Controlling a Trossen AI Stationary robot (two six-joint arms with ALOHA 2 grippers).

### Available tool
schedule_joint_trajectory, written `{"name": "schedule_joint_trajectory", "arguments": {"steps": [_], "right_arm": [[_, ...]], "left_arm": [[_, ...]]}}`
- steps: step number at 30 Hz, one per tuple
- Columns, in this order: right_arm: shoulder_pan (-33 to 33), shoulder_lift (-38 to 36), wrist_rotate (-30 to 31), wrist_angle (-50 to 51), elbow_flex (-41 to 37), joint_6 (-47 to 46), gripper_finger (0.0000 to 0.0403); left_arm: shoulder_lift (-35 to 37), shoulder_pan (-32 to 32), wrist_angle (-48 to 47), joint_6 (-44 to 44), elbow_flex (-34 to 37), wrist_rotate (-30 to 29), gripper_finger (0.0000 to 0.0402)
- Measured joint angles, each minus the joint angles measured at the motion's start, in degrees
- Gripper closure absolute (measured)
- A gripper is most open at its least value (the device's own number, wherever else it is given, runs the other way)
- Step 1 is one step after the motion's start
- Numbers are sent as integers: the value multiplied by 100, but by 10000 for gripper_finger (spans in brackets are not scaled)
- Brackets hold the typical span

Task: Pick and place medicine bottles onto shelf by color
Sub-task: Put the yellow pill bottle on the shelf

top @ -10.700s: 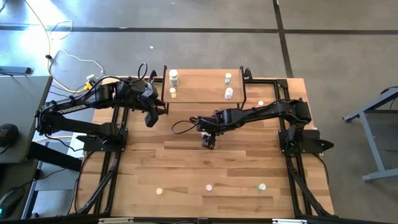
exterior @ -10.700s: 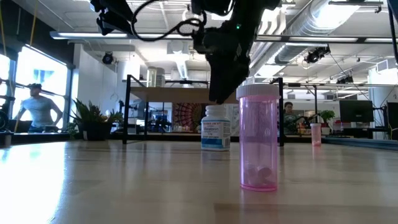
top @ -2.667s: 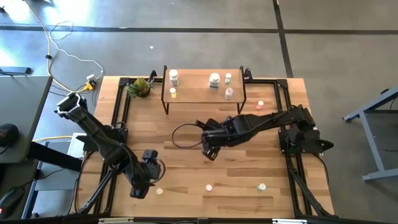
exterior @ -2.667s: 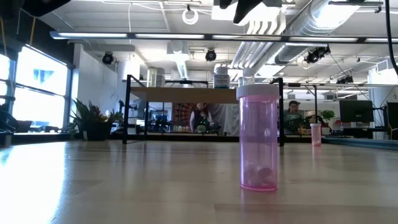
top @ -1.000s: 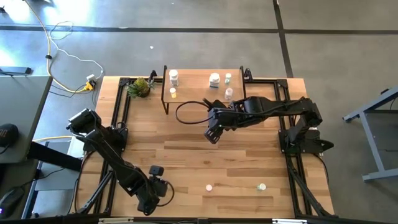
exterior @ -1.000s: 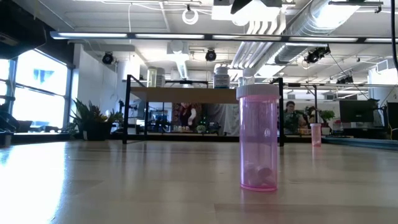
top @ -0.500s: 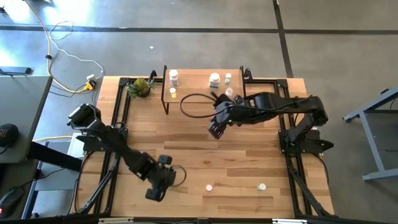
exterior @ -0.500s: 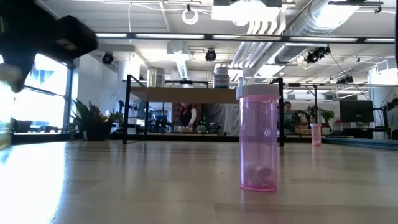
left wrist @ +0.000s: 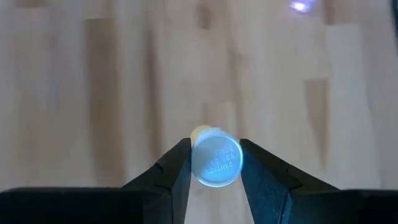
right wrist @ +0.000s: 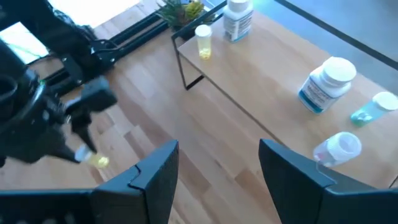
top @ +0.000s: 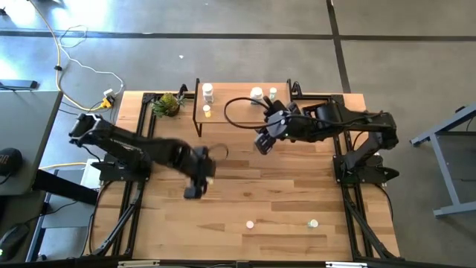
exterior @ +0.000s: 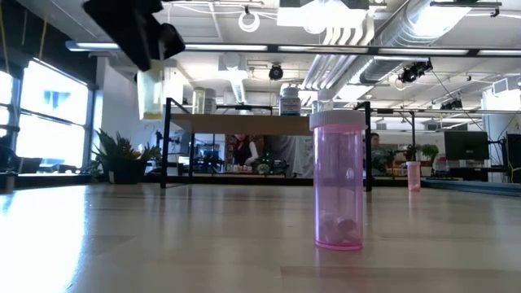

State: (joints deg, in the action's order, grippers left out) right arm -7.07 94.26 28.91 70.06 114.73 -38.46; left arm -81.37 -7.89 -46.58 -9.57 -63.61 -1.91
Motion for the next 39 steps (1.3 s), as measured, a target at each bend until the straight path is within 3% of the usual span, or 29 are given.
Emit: {"name": "schedule_joint_trajectory", "arguments": {"steps": [7,26,35,39], "right_arm": [[207,2,23,-150,-10,-18,190],[931,2,56,-153,-17,142,190],[1159,2,56,-123,-17,208,190],[1196,2,54,-120,-17,293,190]], "left_arm": [[267,1252,-830,790,-622,-3,287],[-40,3881,-945,2968,-2609,-24,287],[-804,4584,-1015,3471,-3796,23,287],[-1112,4781,-1174,3479,-4105,368,287]]}}
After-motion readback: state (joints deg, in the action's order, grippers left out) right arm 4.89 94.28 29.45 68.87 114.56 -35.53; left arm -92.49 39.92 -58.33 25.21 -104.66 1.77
